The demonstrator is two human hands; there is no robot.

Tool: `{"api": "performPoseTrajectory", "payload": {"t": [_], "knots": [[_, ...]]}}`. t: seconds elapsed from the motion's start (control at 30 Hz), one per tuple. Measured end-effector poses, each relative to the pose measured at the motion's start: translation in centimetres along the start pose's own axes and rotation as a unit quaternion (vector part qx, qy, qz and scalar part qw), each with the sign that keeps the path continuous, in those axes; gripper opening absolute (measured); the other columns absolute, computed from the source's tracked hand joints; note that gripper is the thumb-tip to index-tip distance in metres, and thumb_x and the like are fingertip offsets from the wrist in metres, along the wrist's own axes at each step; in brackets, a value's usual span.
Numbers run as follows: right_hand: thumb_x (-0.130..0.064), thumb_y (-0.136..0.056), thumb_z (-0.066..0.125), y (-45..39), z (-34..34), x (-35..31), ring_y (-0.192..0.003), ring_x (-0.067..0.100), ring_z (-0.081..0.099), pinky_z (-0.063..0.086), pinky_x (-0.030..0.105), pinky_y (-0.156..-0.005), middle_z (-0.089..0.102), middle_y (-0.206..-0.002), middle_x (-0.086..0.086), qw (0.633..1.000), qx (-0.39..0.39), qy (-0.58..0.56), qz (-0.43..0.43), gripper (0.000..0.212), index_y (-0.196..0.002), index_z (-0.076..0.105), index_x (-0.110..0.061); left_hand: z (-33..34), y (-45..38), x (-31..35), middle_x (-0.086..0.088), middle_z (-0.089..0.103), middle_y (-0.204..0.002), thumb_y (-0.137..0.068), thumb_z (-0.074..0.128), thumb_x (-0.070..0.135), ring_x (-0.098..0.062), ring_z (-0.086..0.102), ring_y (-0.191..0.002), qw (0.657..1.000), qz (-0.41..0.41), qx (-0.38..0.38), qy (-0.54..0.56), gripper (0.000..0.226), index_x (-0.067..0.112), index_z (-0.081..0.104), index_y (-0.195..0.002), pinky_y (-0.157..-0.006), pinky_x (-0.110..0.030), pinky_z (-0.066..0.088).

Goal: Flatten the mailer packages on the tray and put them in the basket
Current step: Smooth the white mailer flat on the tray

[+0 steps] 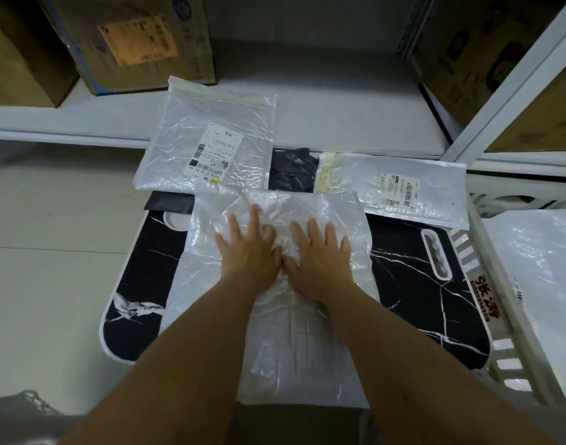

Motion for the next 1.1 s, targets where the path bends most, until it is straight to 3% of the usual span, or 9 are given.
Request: {"api": "performPoseTrajectory", "payload": {"t": [0.17,0.27,0.33,0.43,0.5,0.6,0.87,1.0,1.1], "knots": [[-0.06,-0.094,0.027,-0.5,-0.8,0.4,-0.143,0.031,0.017,0.019,0.057,-0.11,0.021,-0.156,0.002,0.999,0.04,0.002,0.012,0.056,-0.146,0.023,-0.039,0.6,-0.5,-0.6,-0.008,-0.01,-0.16,-0.096,0.015,0.058,-0.043,0.003,-0.144,0.999,-0.029,-0.031,0.01,0.067,0.023,0.003,-0.151,-0.11,-0.06,0.019],[-0.049,-0.097,0.028,-1.2,-3.3,0.2,-0.118,0.025,0.04,0.033,0.046,-0.092,0.049,-0.128,0.001,0.994,0.105,0.019,0.021,0.038,-0.126,0.047,-0.032,-0.9,-0.7,-1.0,-0.008,0.024,-0.153,-0.096,0.016,0.056,-0.034,0.032,-0.132,0.998,-0.052,0.039,0.018,0.063,0.02,0.015,-0.148,-0.102,-0.051,0.032],[-0.045,-0.098,0.03,-2.0,-4.5,-0.2,-0.117,0.025,0.04,0.031,0.046,-0.095,0.049,-0.125,0.004,0.987,0.13,0.093,0.009,0.037,-0.122,0.052,-0.027,-2.2,-1.1,-0.8,-0.009,0.037,-0.14,-0.097,0.021,0.052,-0.031,0.035,-0.129,0.996,-0.048,0.077,0.001,0.056,0.02,0.032,-0.141,-0.106,-0.053,0.028],[-0.047,-0.096,0.031,-2.4,-4.2,0.0,-0.143,0.033,0.014,0.009,0.059,-0.113,0.028,-0.152,0.009,0.987,0.12,0.109,-0.007,0.046,-0.136,0.041,-0.027,-2.1,-1.6,0.0,-0.016,0.013,-0.155,-0.095,0.026,0.049,-0.041,0.002,-0.144,0.996,-0.008,0.078,-0.033,0.05,0.021,0.036,-0.136,-0.111,-0.064,0.009],[-0.056,-0.095,0.023,-2.6,-2.5,1.3,-0.146,0.041,-0.009,-0.001,0.065,-0.112,0.003,-0.162,0.008,0.995,0.061,0.072,0.017,0.058,-0.149,0.019,-0.036,-0.6,-1.8,-0.5,-0.01,-0.012,-0.159,-0.095,0.021,0.053,-0.046,-0.01,-0.143,0.999,-0.025,0.031,0.007,0.057,0.026,0.019,-0.146,-0.109,-0.067,0.01],[-0.07,-0.091,0.014,-2.7,-0.6,2.9,-0.143,0.047,-0.018,-0.003,0.067,-0.112,-0.018,-0.16,0.008,0.997,-0.006,0.009,0.072,0.066,-0.151,-0.001,-0.045,1.1,-2.0,-1.3,-0.003,-0.025,-0.157,-0.092,0.013,0.066,-0.048,-0.013,-0.141,0.995,-0.063,-0.025,0.068,0.066,0.041,-0.011,-0.149,-0.108,-0.07,0.006],[-0.073,-0.09,0.011,-3.0,-0.4,3.1,-0.145,0.042,-0.017,-0.003,0.064,-0.113,-0.017,-0.16,0.009,0.995,-0.029,-0.004,0.097,0.072,-0.151,-0.006,-0.042,1.1,-2.2,-1.3,-0.011,-0.024,-0.157,-0.087,0.009,0.075,-0.045,-0.016,-0.142,0.992,-0.083,-0.054,0.076,0.067,0.049,-0.013,-0.145,-0.108,-0.069,-0.001],[-0.065,-0.095,0.012,-2.7,-1.4,2.2,-0.147,0.037,-0.007,0.001,0.064,-0.113,-0.006,-0.161,0.015,0.989,-0.038,0.029,0.138,0.07,-0.154,-0.001,-0.029,0.3,-2.0,-0.7,-0.02,-0.015,-0.157,-0.098,0.015,0.058,-0.042,-0.007,-0.145,0.993,-0.078,-0.051,0.075,0.066,0.029,-0.007,-0.153,-0.117,-0.051,0.009],[-0.048,-0.103,0.018,-1.4,-3.1,0.7,-0.148,0.035,0.002,0.008,0.063,-0.114,0.008,-0.16,0.019,0.985,0.016,0.044,0.164,0.061,-0.154,0.011,-0.017,-1.4,-1.0,0.8,-0.022,-0.003,-0.158,-0.102,0.031,0.032,-0.036,0.005,-0.146,0.998,-0.042,-0.01,0.051,0.059,0.007,0.01,-0.152,-0.117,-0.042,0.019]]}}
Point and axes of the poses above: each hand's wrist, its own y-axis away from the middle knuckle, its own z-axis out of the palm, x = y × z, the point moved 7 cm from there along -y, towards the middle knuckle
